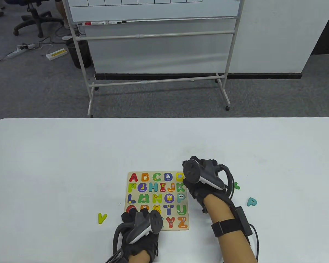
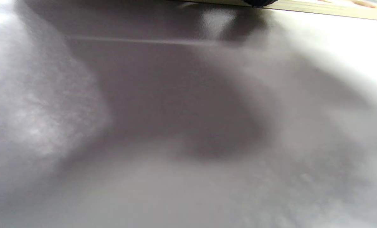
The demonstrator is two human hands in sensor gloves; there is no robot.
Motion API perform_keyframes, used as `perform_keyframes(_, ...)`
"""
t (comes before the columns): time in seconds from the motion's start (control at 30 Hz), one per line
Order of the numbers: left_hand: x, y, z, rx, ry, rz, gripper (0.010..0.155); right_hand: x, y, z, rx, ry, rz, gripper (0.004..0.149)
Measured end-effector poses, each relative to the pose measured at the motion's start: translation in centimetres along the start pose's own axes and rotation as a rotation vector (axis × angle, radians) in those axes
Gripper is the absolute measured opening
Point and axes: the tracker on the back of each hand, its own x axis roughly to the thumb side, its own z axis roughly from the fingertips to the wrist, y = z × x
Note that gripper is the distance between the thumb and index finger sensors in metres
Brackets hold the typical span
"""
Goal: Hold alphabet puzzle board and insert letter blocks into matching slots
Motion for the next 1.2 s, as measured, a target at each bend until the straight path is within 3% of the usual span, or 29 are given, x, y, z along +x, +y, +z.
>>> perform_keyframes(0.23,0.0,0.0,0.0,-0.003,-0.002,0.003,0.081,-4.5,1.9,2.8,0.065,0.111,0.051,0.069)
perform_keyframes(0.7,0.0,0.1,-0.1,-0.011,-0.004,0.008,0.081,-7.2,7.1,4.6,0.166,0.164,0.154,0.067)
perform_keyframes(0.93,0.0,0.1,-0.1,-0.012,-0.004,0.010,0.081,-7.2,7.4,4.7,0.095,0.142,0.159,0.058)
perform_keyframes(1.2,0.0,0.0,-0.2,-0.014,-0.006,0.014,0.081,-7.0,7.4,4.4,0.092,0.132,0.163,0.057)
